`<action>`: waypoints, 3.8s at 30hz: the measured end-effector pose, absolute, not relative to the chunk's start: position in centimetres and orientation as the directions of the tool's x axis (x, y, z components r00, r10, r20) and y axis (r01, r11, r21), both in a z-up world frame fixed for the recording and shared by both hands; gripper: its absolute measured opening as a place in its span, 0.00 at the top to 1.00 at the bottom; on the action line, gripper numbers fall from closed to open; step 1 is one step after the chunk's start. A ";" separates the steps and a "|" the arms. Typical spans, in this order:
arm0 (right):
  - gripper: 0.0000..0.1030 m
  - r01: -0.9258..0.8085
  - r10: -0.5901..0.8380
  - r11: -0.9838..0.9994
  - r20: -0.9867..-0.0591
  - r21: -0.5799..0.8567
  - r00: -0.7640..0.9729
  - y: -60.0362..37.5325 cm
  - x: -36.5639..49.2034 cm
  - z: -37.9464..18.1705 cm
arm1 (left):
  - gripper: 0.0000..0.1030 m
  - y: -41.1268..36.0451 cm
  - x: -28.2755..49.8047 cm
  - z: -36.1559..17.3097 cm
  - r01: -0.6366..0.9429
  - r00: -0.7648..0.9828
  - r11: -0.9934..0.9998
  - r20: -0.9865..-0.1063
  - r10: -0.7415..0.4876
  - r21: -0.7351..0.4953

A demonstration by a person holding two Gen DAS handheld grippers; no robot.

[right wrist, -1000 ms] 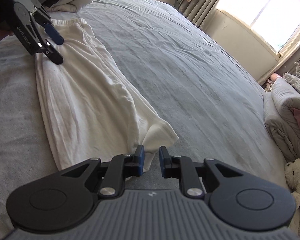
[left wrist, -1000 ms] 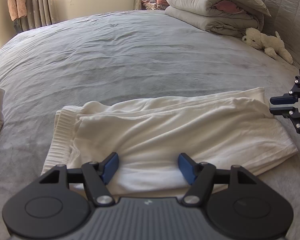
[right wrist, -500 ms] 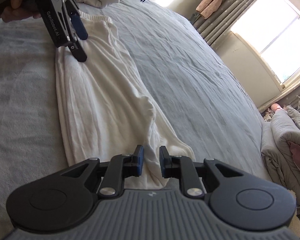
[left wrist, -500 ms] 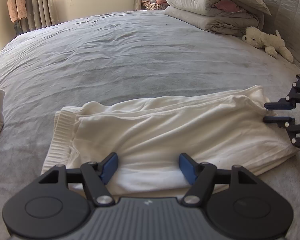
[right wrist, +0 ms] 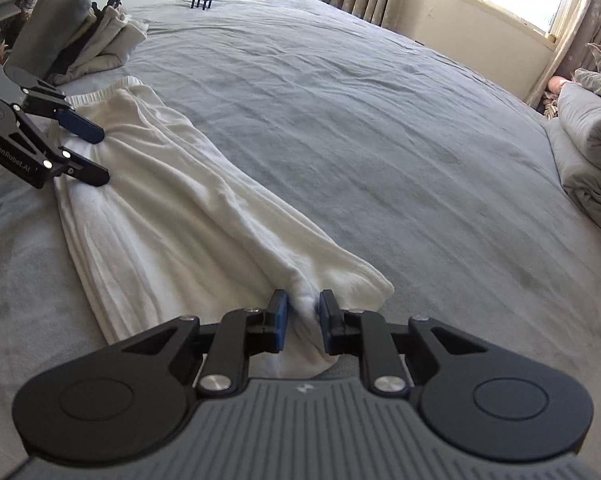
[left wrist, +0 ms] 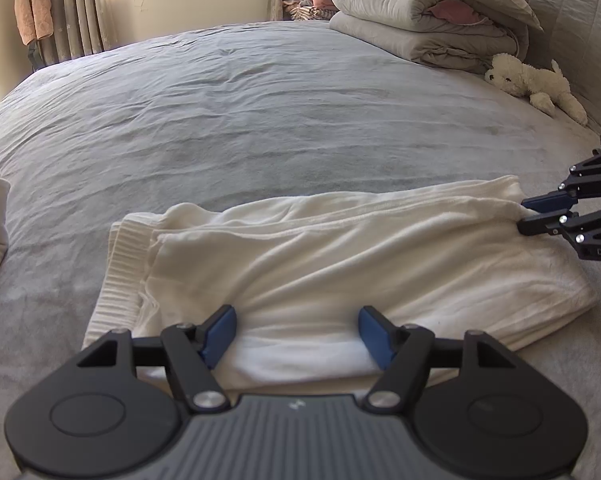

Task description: Fold clothes

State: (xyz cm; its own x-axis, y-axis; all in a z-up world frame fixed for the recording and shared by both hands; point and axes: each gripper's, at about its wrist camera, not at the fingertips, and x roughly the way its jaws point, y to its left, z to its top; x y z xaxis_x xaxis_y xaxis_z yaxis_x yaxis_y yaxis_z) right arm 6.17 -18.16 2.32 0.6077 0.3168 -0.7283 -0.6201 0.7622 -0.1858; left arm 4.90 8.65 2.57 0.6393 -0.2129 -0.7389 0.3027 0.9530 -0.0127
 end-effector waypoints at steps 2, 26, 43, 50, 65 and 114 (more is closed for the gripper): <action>0.80 -0.633 0.339 0.761 -0.744 -0.143 0.576 -18.2 6.0 2.5 | 0.32 8.7 4.9 2.6 0.303 0.638 0.953 -0.739 -0.214 -0.014; 0.71 -0.326 0.558 0.829 -0.706 0.454 0.437 -23.5 9.8 2.5 | 0.32 8.7 4.7 2.6 0.306 0.637 0.952 -0.740 -0.215 -0.013; 0.95 -0.447 0.121 0.796 -0.615 -0.409 0.779 -17.2 5.6 2.1 | 0.31 8.6 4.8 2.5 0.312 0.640 0.950 -0.739 -0.210 -0.001; 0.94 -0.375 0.087 0.828 -0.564 -0.418 0.821 -18.6 7.0 2.3 | 0.31 8.7 4.8 2.5 0.312 0.636 0.950 -0.741 -0.213 -0.005; 0.87 -0.538 0.237 0.804 -0.692 -0.255 0.682 -20.4 6.3 3.1 | 0.31 8.8 4.9 2.7 0.310 0.632 0.951 -0.745 -0.215 -0.011; 0.93 -0.189 0.337 0.941 -0.737 0.280 0.586 -25.7 9.2 2.5 | 0.29 8.8 4.9 2.5 0.313 0.634 0.950 -0.743 -0.213 -0.006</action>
